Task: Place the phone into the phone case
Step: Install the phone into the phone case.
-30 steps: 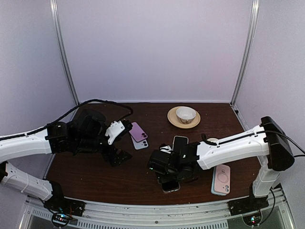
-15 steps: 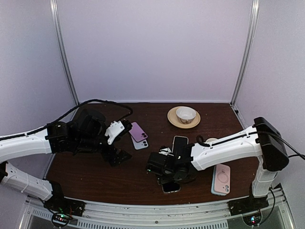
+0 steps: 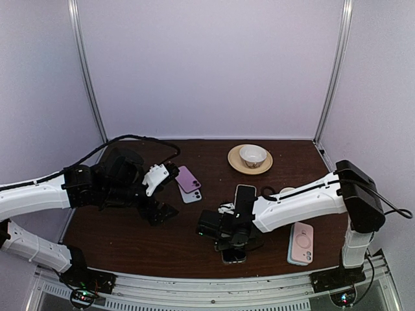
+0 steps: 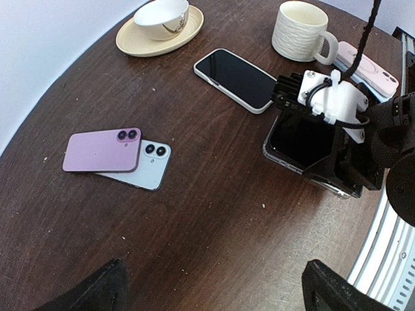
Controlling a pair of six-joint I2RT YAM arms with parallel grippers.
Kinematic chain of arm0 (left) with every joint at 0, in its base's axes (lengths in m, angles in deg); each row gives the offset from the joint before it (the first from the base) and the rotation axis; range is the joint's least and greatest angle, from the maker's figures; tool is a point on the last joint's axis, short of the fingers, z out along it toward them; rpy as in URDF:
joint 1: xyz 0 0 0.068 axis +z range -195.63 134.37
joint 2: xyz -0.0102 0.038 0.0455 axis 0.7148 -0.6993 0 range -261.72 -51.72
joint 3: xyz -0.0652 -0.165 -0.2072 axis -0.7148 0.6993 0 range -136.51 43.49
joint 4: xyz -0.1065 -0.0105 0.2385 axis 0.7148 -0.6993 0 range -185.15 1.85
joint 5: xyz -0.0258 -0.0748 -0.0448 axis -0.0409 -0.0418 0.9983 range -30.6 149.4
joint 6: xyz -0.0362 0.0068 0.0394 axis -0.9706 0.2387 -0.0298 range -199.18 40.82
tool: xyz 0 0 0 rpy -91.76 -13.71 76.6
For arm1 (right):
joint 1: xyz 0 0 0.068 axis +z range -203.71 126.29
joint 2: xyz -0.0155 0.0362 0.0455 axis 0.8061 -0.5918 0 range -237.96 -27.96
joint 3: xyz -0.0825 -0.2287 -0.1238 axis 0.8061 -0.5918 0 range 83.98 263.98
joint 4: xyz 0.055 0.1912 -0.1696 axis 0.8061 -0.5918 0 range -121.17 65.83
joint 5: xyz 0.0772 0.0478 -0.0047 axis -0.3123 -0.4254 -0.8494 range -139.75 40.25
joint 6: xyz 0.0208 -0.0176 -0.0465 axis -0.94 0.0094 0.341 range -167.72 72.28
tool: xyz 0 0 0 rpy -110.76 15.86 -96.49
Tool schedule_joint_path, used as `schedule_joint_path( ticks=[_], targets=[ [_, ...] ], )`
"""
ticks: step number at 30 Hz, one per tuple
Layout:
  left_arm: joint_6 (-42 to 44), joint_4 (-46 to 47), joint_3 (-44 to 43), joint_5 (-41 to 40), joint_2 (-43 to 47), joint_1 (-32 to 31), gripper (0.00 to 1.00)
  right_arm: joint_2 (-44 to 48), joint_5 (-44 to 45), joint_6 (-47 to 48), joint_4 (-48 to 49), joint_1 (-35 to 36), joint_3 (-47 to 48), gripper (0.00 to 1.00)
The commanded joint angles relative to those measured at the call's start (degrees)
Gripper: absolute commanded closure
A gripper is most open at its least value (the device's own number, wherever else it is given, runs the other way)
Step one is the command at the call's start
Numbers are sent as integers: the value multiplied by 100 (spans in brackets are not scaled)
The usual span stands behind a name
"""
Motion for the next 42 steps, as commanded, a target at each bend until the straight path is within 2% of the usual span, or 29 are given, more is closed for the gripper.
schedule_joint_path(
  ticks=[1, 6, 9, 21, 29, 33, 35, 38, 42],
  targets=[
    [-21, 66, -130, 50, 54, 47, 3, -84, 293, -134, -305, -18, 134, 69],
    [-21, 65, -130, 52, 81, 68, 3, -69, 348, -155, -434, -19, 173, 42],
    [-21, 66, -130, 56, 85, 79, 2, -41, 418, -199, -508, -19, 169, 31],
    [-11, 55, -130, 51, 107, 122, 2, -13, 362, -160, -555, -61, 195, 10],
    [-12, 64, -121, 54, 49, 156, 2, 377, 282, 216, -848, -71, 407, 13],
    [10, 7, -155, 31, -33, 164, 3, 927, -345, 557, -784, -210, 119, 19],
    [31, -11, -165, 26, -49, 171, 3, 1219, -482, 512, -834, -253, -152, 26],
    [43, 7, -157, 13, -55, 173, 3, 1613, -642, 289, -594, -286, -688, 44],
    [50, -1, -158, 0, -74, 168, 2, 1794, -1166, 107, 315, -291, -1362, 52]
  ],
)
